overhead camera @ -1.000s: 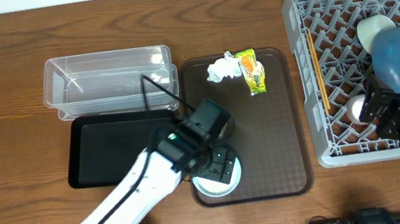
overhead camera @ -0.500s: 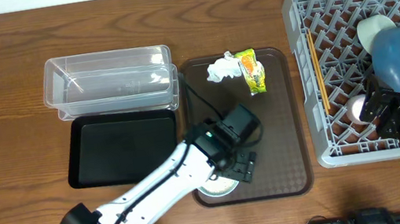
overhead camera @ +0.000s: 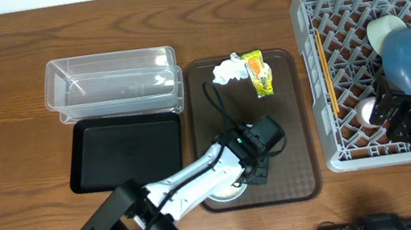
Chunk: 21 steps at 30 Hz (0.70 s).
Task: Sort waste into correct bins and load items into the dishwasher rack
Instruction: 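Grasp the white bowl of rice with the left gripper, then carry the rice bowl over the black tray with the left gripper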
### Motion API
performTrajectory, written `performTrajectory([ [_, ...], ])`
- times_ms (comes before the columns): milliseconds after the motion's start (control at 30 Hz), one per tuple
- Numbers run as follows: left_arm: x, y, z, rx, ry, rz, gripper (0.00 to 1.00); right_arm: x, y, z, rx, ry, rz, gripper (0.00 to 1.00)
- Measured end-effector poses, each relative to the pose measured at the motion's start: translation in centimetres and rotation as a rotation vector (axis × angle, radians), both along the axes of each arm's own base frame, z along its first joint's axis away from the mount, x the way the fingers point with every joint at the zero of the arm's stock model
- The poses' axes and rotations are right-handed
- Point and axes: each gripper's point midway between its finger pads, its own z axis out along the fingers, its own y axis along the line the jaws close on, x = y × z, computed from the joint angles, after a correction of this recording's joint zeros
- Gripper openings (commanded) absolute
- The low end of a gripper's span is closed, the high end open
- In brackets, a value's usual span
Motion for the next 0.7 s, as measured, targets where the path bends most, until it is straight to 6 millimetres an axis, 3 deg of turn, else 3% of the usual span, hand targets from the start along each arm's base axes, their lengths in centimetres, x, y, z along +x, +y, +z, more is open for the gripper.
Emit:
performTrajectory([
  [133, 0.1, 0.3, -0.2, 0.013, -0.001, 0.033, 0.06, 0.0, 0.0, 0.0, 0.000, 0.000, 0.000, 0.99],
  [367, 0.9, 0.3, 1.4, 0.034, -0.040, 0.016, 0.06, 0.0, 0.0, 0.0, 0.000, 0.000, 0.000, 0.99],
  [600, 1.6, 0.0, 4.7, 0.051, -0.038, -0.043, 0.06, 0.0, 0.0, 0.0, 0.000, 0.000, 0.000, 0.99],
  [700, 3.0, 1.4, 5.9, 0.049, -0.040, 0.001, 0.06, 0.0, 0.0, 0.0, 0.000, 0.000, 0.000, 0.99],
])
